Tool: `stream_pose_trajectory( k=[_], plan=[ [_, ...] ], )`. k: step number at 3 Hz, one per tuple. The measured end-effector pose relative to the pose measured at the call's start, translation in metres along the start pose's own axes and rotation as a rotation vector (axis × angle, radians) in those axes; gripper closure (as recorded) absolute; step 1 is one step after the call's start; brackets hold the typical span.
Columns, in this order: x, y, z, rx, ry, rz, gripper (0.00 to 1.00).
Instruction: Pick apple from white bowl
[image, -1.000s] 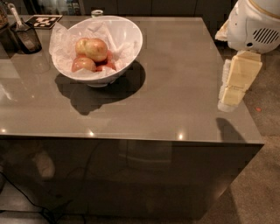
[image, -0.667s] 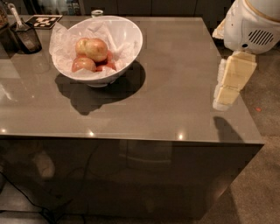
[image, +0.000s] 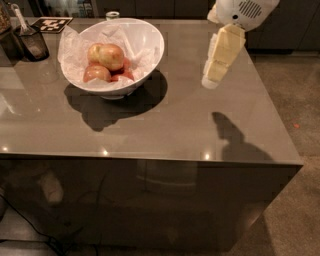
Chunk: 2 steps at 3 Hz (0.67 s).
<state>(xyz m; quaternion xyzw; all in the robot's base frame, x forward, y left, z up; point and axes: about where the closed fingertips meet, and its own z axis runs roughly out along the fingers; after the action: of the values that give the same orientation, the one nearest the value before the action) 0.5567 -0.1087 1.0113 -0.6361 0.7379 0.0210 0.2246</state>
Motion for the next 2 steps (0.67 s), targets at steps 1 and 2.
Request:
stream_pose_trajectory(
  k=[1, 2],
  plan=[
    [0.000, 0.000, 0.000, 0.000, 0.000, 0.000, 0.00],
    [-0.029, -0.020, 0.015, -0.022, -0.034, -0.060, 0.00]
  ],
)
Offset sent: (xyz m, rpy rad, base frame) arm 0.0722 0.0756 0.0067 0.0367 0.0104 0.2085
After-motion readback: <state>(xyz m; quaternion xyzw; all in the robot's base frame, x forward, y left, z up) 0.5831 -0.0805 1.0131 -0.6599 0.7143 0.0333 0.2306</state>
